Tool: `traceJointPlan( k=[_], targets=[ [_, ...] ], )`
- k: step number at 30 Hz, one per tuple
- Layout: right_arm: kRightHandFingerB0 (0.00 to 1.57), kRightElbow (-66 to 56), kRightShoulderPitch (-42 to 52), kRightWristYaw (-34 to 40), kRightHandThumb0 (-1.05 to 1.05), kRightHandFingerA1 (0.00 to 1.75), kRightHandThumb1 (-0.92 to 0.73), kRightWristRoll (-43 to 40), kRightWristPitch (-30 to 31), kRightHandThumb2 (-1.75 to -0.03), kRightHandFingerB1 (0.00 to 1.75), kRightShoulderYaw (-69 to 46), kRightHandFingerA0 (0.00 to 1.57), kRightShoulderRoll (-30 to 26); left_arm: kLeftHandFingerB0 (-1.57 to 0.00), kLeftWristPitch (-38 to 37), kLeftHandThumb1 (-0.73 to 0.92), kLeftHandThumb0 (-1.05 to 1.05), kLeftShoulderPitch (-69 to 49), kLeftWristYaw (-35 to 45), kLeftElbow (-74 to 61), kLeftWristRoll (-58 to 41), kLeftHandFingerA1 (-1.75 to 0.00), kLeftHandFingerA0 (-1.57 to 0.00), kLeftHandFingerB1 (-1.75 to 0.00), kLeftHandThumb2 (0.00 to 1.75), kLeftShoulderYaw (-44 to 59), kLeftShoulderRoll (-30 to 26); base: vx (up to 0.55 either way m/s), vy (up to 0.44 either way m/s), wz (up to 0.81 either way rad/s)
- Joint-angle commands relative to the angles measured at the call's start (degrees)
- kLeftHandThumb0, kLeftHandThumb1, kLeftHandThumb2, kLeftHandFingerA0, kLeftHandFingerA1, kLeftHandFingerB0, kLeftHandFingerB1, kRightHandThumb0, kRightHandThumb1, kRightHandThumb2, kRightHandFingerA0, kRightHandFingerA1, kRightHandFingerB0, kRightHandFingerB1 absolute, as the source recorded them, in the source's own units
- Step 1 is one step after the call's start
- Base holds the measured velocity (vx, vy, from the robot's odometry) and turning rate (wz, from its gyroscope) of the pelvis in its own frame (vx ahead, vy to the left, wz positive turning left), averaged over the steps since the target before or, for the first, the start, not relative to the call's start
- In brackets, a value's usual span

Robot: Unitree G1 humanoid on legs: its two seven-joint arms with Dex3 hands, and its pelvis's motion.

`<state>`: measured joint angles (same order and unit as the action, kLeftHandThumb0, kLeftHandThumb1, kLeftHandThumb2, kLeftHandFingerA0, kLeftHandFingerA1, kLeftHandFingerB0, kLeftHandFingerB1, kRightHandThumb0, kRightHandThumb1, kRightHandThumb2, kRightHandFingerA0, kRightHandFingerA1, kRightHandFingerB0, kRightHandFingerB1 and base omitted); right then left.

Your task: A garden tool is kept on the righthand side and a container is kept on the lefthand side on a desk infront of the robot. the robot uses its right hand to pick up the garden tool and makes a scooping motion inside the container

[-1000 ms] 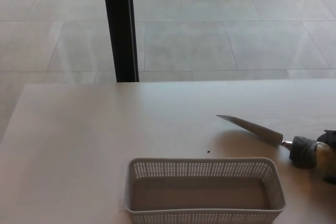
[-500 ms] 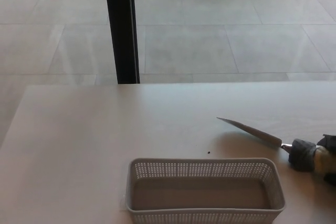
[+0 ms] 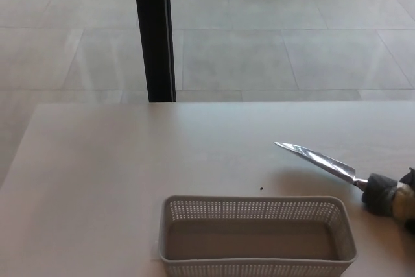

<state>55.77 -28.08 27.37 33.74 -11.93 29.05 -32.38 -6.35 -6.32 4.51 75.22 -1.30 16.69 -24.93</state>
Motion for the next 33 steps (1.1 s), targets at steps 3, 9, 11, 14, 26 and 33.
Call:
traceJointPlan(
  k=[3, 9, 11, 14, 26, 33],
  targets=[
    [0.73, -2.14, 2.05, 2.23, -0.25, 1.75, -0.68, -0.54, -4.86, -0.79, 1.27, -5.54, 0.82, -3.53, -0.63, -0.81, 0.62, -0.49, -0.06, 0.19, 0.44, 0.1, -0.61, -0.68, -0.44, 0.58, -0.12, -1.38, 0.0, 0.0, 0.0],
    [0.69, -5.32, -0.63, 6.64, -0.21, 1.75, -0.65, 0.23, -10.27, -0.88, 1.47, -10.25, 0.84, -6.79, -0.59, -0.89, 0.6, -0.5, -0.39, 0.74, 0.07, -0.32, -0.65, -0.64, -0.44, 0.58, -0.11, -1.49, 0.0, 0.0, 0.0],
    [0.75, -6.51, -1.97, 7.54, -0.14, 1.75, -0.61, 0.09, -12.12, -0.93, 1.35, -12.08, 1.09, -7.81, -0.61, -0.48, 0.62, -0.5, -0.26, 0.55, 0.13, -0.37, -0.64, -0.64, -0.44, 0.58, -0.02, -1.48, 0.0, 0.0, 0.0],
    [0.7, -9.36, -3.16, 5.52, -0.18, 1.75, -0.63, -1.78, -14.45, -0.9, 1.46, -15.54, 0.86, -9.27, -0.6, -0.99, 0.61, -0.49, -0.59, 0.65, -0.33, 0.01, -0.62, -0.6, -0.44, 0.59, -0.46, -1.66, 0.0, 0.0, 0.0],
    [0.61, -18.26, -2.31, 5.83, -0.13, 1.75, -0.43, 6.06, -27.77, -1.0, 1.62, -17.8, 0.86, -22.53, -0.62, -0.97, 0.63, -0.5, 0.3, 0.45, 0.13, -0.13, -0.73, -0.69, -0.46, 0.58, -0.2, -2.04, 0.0, 0.0, 0.0],
    [0.68, -23.02, 2.94, 9.05, -0.18, 1.75, -0.51, 11.9, -30.3, -0.76, 1.56, -17.21, 0.85, -29.0, -0.61, 0.0, 0.63, -0.49, 0.97, 0.65, -0.65, -0.03, -0.62, -0.65, -0.43, 0.59, -0.48, -1.98, 0.0, 0.0, 0.0]
  ],
)
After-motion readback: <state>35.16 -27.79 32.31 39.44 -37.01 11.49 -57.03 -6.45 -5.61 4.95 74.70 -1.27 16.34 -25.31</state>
